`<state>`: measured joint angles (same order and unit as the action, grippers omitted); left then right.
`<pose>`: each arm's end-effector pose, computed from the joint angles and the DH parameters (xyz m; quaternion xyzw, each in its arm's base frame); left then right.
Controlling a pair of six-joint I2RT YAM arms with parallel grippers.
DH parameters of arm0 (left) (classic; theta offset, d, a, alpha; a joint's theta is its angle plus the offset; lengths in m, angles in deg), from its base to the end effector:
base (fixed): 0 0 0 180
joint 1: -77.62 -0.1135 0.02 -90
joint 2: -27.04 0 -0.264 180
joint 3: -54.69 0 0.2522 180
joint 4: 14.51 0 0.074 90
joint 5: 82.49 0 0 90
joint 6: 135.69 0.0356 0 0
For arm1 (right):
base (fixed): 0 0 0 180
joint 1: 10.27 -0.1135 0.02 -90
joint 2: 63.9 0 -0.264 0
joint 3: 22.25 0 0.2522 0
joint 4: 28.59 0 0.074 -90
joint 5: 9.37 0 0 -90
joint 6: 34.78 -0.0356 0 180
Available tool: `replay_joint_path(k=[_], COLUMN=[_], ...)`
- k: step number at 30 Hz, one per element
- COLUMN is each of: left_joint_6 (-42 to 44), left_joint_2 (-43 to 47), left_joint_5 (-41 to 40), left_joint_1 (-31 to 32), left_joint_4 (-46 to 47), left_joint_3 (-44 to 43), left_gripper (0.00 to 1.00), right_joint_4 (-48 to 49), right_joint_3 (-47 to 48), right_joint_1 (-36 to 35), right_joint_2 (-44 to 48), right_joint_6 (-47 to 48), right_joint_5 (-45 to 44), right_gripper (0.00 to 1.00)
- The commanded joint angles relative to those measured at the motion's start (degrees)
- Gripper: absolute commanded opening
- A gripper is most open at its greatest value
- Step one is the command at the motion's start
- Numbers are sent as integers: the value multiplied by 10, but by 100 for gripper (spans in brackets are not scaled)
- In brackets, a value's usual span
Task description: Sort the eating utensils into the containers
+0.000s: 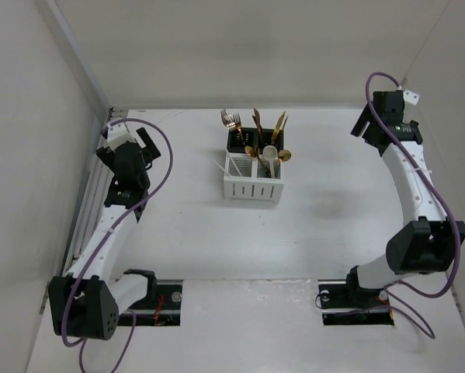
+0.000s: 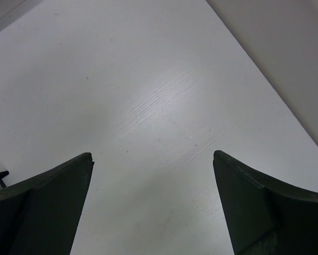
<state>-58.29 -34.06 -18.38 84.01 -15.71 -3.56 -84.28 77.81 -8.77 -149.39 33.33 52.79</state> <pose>0.2502 -0.0124 0.3246 -0.1911 0.7037 0.0521 0.6823 0.3222 -0.0251 0.3708 0.2766 0.8451 -0.1445 0.4340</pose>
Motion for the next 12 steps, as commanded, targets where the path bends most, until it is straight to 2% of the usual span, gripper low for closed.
replay_joint_path(k=[1, 12], left_joint_6=[-14, -14], left_joint_2=[-2, -13], left_joint_5=[15, 27], left_joint_1=[-2, -2], left_joint_4=[15, 20], left_joint_3=[2, 2], left_gripper=[86, 86], right_joint_4=[-3, 27], right_joint_3=[25, -13], right_joint_1=[3, 3], right_joint_2=[20, 55], right_joint_6=[-10, -10], right_joint_5=[-13, -18], right_gripper=[100, 100])
